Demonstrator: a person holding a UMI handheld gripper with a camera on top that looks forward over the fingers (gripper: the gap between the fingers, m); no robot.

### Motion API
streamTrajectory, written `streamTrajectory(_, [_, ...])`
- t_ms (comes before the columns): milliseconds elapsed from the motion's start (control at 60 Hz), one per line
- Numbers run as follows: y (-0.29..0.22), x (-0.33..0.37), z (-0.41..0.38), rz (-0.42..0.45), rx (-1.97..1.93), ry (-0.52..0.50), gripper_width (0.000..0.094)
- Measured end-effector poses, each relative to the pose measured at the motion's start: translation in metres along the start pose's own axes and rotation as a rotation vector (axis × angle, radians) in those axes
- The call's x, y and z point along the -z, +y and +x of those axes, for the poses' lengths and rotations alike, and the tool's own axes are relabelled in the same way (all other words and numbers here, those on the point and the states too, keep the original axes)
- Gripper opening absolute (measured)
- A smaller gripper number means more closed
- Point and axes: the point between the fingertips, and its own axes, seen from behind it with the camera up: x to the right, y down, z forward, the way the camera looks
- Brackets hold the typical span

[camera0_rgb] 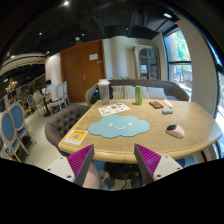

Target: Arrange mouse

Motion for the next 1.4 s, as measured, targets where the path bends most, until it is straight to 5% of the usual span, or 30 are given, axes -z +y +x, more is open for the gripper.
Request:
streamTrajectory(333, [0.013,-0.032,0.086,-0.027,-0.048,0.050,0.0831])
streamTrajectory(667, [0.037,-0.093,0.277,-0.103,-0.066,0.301,0.0824])
streamTrajectory(1017, [0.003,-0.155,0.349,-0.112,-0.072,0.275,0.0804])
streamTrajectory(1117, [-0.007,-0.170,0.366,-0.100,-0.084,0.296,0.0734])
streamTrajectory(1200, [-0.009,-0.175,0.372,-0.086,-0.090,0.317,0.0548])
streamTrajectory(1400, [-0.007,-0.165,0.374,-0.083,-0.127,0.375,0.0415])
